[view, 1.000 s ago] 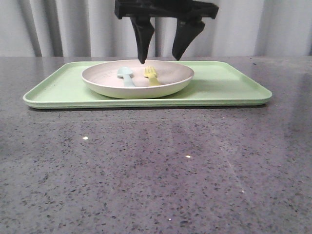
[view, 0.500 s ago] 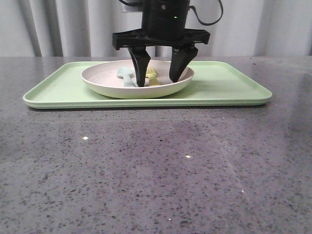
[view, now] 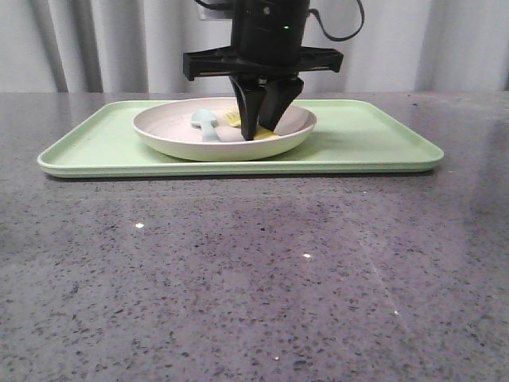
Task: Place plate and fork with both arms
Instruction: 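Lower the right gripper and grasp the yellow fork on the plate, then lift the yellow fork with the right gripper away from the plate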
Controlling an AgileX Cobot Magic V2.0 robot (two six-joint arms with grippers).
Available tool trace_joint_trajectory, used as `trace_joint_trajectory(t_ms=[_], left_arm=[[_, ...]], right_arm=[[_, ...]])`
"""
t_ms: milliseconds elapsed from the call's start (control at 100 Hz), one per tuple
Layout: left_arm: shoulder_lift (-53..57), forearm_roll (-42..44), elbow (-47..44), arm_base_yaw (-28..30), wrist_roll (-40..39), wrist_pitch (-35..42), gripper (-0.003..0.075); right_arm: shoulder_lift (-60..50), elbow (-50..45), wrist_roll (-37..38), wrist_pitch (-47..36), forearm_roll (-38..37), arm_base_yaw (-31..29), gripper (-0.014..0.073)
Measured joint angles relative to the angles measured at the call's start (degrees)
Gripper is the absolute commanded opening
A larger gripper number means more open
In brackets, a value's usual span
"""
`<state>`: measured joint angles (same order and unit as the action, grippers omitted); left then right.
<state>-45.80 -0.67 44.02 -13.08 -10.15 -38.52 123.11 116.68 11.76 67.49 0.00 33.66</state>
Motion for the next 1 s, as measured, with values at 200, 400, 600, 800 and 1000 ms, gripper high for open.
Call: trace_joint_trajectory(t_ms=[200,400,600,800,1000], left_arm=[[0.00,0.00,0.00,0.00,0.00,0.00,0.0242],[0.00,0.00,0.00,0.00,0.00,0.00,0.0242],[0.00,0.00,0.00,0.00,0.00,0.00,0.0242],[0.00,0.00,0.00,0.00,0.00,0.00,0.0242],[0.00,0.00,0.00,0.00,0.00,0.00,0.0242]], right_arm=[[0.00,1.19,1.39,1.06,0.00,0.00,-0.0022],[-1.31,3.10,2.40,2.97,-0.78,-0.10,-0.0022],[-4.98,3.34,4.11,3.78,-1.55,-3.04,-0.0022],[-6.85,3.34,4.46,3.87,-1.80,-7.96,-0.0022],[-7.07,-1.40,4.54,3.87,-2.08,-10.92,-0.0022]])
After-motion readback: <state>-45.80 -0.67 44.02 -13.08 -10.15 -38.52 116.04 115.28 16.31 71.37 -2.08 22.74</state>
